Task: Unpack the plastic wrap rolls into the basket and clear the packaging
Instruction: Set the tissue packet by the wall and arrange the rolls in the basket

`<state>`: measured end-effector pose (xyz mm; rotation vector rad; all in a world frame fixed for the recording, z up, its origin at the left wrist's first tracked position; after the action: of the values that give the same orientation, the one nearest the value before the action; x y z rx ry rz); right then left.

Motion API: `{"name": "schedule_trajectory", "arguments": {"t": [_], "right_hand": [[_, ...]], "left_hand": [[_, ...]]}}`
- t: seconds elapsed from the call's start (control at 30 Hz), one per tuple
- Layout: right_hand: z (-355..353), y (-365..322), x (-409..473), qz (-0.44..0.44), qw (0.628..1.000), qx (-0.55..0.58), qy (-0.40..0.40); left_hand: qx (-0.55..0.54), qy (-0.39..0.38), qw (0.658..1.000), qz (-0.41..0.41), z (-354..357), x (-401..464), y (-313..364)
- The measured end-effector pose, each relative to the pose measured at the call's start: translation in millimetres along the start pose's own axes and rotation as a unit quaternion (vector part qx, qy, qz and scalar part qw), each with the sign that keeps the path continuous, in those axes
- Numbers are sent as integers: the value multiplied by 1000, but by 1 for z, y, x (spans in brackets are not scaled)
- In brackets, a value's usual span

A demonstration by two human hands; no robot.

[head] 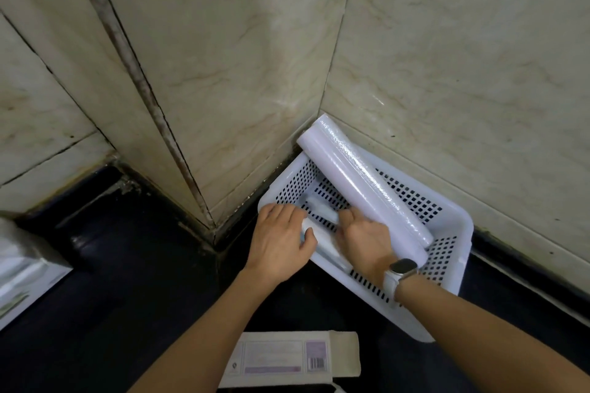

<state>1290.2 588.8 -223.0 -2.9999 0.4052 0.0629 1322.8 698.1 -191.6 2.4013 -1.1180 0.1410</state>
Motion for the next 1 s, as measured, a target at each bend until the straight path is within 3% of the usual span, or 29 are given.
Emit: {"name": "schedule_trajectory", "arguments": {"t": [0.1,0.23,0.3,0.4,0.47,0.63,0.73,0.8,0.9,1.0], "right_hand": [[-34,26,-8,79,973,213,42],[-38,50,-2,166,878,444,-69],[-28,38,4,124,880,422,-180],[4,5,3,27,909,273,-314],[21,-11,8,1,918,248,-310],[23,-15,19,-15,975,170,-140],[17,-17,12,-49,986,140,-73],[21,-20,8,-71,981,157,-89],[32,-19,0,-83,954,222,-182],[31,-3,-5,-26,914,314,-257]], "left_hand": [[-57,10,998,-33,0,0,-7],[-95,32,993,-59,-7,-6,-12],[-66,50,994,-63,-11,-13,-14],[-30,44,994,-92,-11,-21,-20],[-16,31,995,-94,-8,-23,-21],[19,-3,996,-88,-1,-23,-22],[28,-11,995,-92,2,-23,-23],[30,-13,995,-94,2,-24,-24],[40,-17,995,-93,3,-23,-23],[61,-24,994,-89,3,-21,-21]]}}
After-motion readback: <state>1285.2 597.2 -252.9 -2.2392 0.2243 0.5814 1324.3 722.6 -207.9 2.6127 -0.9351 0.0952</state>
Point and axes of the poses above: each hand's wrist, its own x-axis towards the middle knuckle, its own z-axis out of the palm, y = z × x, the point moved 10 cm from there along x, towards the middle knuckle, and after that the axes turned 6 degrees about z, right-handed, at the moved point
